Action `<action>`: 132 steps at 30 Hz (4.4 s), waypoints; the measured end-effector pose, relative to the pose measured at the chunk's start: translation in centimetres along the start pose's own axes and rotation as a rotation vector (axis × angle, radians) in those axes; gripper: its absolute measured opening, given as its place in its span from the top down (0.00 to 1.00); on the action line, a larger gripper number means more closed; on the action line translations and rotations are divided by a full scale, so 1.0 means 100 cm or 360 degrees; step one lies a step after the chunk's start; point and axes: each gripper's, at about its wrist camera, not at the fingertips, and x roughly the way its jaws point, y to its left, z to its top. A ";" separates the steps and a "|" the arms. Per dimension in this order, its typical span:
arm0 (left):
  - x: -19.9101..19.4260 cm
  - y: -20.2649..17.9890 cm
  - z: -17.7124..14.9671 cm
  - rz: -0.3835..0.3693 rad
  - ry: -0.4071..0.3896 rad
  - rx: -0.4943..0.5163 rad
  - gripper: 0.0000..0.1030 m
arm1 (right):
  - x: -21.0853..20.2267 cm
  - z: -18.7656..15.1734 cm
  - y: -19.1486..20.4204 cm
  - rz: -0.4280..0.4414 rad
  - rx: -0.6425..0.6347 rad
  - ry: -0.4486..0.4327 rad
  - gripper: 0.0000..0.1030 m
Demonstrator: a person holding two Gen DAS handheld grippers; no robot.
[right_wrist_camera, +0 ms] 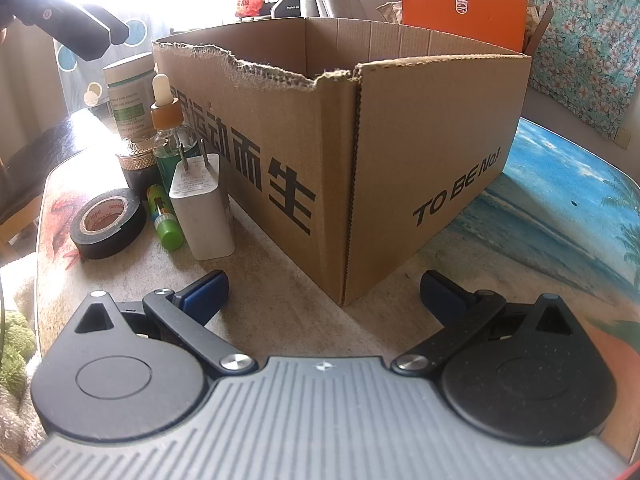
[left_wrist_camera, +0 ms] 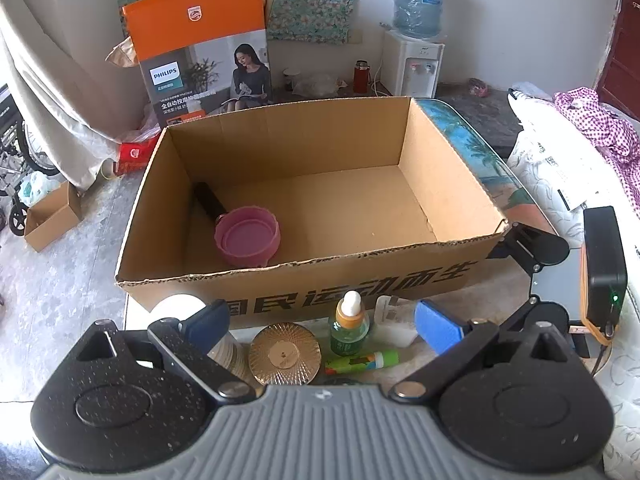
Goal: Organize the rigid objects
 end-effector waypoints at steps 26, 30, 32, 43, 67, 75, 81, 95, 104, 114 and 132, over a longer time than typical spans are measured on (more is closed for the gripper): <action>0.000 -0.002 -0.004 0.0027 -0.0003 0.0000 0.03 | 0.000 0.000 0.000 0.0001 0.0000 0.0000 0.01; -0.002 -0.002 -0.004 0.0034 -0.0004 -0.0003 0.03 | 0.000 0.000 0.000 0.0001 0.0000 0.0000 0.01; -0.002 -0.002 -0.004 0.0038 -0.0006 -0.0004 0.03 | 0.000 0.000 0.000 0.0001 0.0000 0.0000 0.01; -0.003 -0.003 -0.004 0.0041 0.0000 -0.0008 0.03 | 0.000 0.000 0.000 0.0001 -0.0001 -0.0001 0.01; 0.001 -0.002 -0.008 0.0009 0.0014 -0.0024 0.03 | 0.000 0.000 -0.001 0.0002 -0.0002 -0.0001 0.01; 0.001 0.006 -0.010 -0.0014 -0.0001 -0.0046 0.03 | 0.000 0.000 -0.001 0.0003 -0.0002 -0.0001 0.01; -0.003 0.010 -0.012 -0.0020 -0.0027 -0.0051 0.03 | 0.000 0.000 -0.001 0.0003 -0.0002 -0.0001 0.01; -0.023 0.016 -0.025 -0.0045 -0.0101 -0.0051 0.03 | 0.000 0.000 -0.002 0.0004 -0.0003 -0.0001 0.01; -0.021 0.022 -0.041 -0.0100 -0.0098 -0.0029 0.03 | 0.000 0.000 -0.002 0.0004 -0.0003 -0.0001 0.01; -0.017 0.026 -0.050 -0.0110 -0.0080 -0.0066 0.03 | 0.001 0.000 -0.002 0.0005 -0.0004 -0.0001 0.01; -0.026 0.016 -0.051 -0.0063 -0.0104 -0.0037 0.03 | -0.031 0.001 0.012 -0.0216 0.0034 -0.0083 0.01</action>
